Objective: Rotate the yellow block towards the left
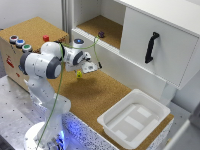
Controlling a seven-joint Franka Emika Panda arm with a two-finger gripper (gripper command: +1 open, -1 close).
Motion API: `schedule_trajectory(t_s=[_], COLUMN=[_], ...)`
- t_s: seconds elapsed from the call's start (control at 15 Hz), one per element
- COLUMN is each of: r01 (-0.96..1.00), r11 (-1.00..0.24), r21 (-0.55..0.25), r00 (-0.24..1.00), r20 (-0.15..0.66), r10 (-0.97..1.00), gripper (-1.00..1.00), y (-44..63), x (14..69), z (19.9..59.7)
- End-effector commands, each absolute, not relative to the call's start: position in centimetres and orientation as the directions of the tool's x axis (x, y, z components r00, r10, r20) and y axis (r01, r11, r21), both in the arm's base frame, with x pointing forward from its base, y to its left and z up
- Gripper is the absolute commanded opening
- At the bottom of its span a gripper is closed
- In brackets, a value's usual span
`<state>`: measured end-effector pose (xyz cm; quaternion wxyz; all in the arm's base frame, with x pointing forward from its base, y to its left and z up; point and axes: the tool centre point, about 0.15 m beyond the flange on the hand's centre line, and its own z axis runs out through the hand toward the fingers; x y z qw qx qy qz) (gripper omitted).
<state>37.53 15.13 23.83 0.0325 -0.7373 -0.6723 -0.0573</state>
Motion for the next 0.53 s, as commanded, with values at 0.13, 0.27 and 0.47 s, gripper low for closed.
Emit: schedule_trajectory(t_s=[0.13,0.27,0.47], r01=[0.998,0.997,0.998], r11=[0.06,0.075,0.054], r21=[-0.025,-0.012,-0.012], r00=[-0.054,-0.071,-0.051], r20=[0.193,0.19,0.168], r10=[0.98,0.979,0.984], gripper=[1.0,1.0,1.0], y=[18.3,18.5,18.2], x=[40.3,40.2,39.6], z=[23.5,24.3,26.0])
